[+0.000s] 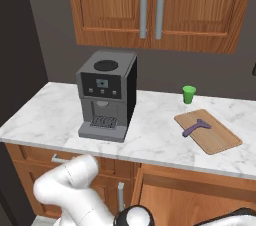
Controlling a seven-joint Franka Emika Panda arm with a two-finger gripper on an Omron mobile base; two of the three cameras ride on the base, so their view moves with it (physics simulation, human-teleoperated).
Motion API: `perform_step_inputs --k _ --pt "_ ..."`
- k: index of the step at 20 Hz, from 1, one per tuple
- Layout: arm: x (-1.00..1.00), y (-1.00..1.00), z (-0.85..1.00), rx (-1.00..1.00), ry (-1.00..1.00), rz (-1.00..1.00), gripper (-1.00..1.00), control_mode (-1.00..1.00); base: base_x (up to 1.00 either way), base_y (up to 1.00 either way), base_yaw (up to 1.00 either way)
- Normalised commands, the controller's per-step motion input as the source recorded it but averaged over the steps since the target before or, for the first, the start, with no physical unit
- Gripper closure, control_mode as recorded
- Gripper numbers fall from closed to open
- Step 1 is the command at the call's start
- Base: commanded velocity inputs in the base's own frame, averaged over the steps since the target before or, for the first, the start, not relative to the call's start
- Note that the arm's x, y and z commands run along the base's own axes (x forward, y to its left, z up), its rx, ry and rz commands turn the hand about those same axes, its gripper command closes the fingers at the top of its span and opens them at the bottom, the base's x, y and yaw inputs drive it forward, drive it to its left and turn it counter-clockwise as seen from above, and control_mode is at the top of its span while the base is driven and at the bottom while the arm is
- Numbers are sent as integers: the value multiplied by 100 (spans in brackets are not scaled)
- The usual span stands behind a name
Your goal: Open the drawer on the right and place the cutting tools on the cutting board.
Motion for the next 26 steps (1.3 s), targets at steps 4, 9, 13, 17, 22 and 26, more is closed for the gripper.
perform_step_inputs --k 4,9,13,17,22,26 --pt "-64 56 -10 -14 -38 -3 -100 -100 0 0 0" --pt "-13 44 0 -24 -20 -11 -100 -100 0 0 0" --pt "15 22 9 -25 -3 -16 -100 -100 0 0 0" --pt "49 4 32 -23 2 -18 -100 -100 0 0 0" --pt "49 0 35 -17 14 -16 -100 -100 0 0 0" --pt "18 0 4 -10 21 -12 -100 -100 0 0 0"
